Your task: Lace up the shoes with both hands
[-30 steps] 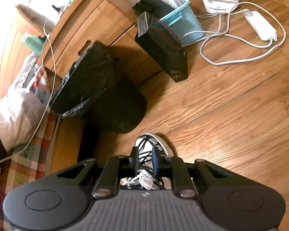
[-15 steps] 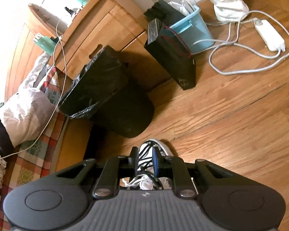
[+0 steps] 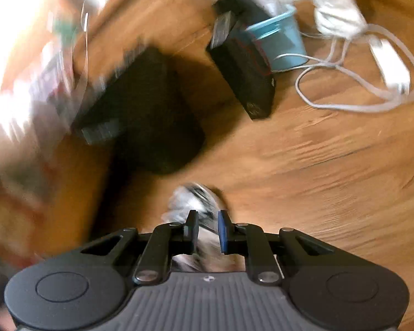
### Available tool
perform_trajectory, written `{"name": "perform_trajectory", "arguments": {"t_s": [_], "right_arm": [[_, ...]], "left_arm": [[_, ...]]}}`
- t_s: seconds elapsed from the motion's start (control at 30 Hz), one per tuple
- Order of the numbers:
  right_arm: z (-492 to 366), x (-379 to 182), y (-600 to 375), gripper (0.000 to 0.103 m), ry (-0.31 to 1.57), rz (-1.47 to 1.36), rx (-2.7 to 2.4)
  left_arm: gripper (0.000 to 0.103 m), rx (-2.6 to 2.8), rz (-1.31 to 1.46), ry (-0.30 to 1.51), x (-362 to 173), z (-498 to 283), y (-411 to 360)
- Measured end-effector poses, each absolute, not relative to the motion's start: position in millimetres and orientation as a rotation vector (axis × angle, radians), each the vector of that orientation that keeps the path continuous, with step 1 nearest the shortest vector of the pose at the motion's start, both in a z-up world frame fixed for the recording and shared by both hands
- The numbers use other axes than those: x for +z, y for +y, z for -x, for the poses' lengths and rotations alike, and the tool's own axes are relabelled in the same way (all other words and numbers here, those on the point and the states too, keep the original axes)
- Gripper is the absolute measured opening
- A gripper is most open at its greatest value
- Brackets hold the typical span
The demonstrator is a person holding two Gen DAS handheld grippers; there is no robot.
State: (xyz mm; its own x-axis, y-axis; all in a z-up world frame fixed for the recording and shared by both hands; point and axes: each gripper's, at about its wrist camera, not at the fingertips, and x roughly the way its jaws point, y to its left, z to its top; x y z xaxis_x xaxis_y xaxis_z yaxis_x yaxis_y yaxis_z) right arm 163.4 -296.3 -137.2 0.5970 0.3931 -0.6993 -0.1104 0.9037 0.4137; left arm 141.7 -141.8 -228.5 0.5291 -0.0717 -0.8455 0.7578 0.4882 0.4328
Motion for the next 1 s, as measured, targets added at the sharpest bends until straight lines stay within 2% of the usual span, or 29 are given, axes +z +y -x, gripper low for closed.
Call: {"name": "perform_trajectory", "arguments": {"t_s": [0.1,0.33,0.43,0.57,1.0], "right_arm": [[-164.1,-143.4,-271.5,0.019,0.932,-0.227,0.366],[-161.6,-139.6,-236.7,0.020,0.895,-0.262,0.526],[-161.7,-137.4,-235.2,0.020,0.881,-0.294,0.554],[-163.6,-135.7,-234.4,0.026,0.866,-0.337,0.581],[-173.9,-152.9,-218.3,0.026,0.927,-0.315,0.533]], "left_arm": [[0.005,-0.643,-0.763,0.908,-211.6,-144.3,-122.5],[0.005,-0.722,-0.268,1.025,-182.3,-172.3,-80.2],[0.005,-0.735,-0.168,1.023,-176.2,-180.0,-70.1],[0.005,-0.726,-0.139,1.016,-175.4,-182.6,-65.0],[0.004,-0.743,-0.255,0.952,-179.3,-168.6,-74.9]]}}
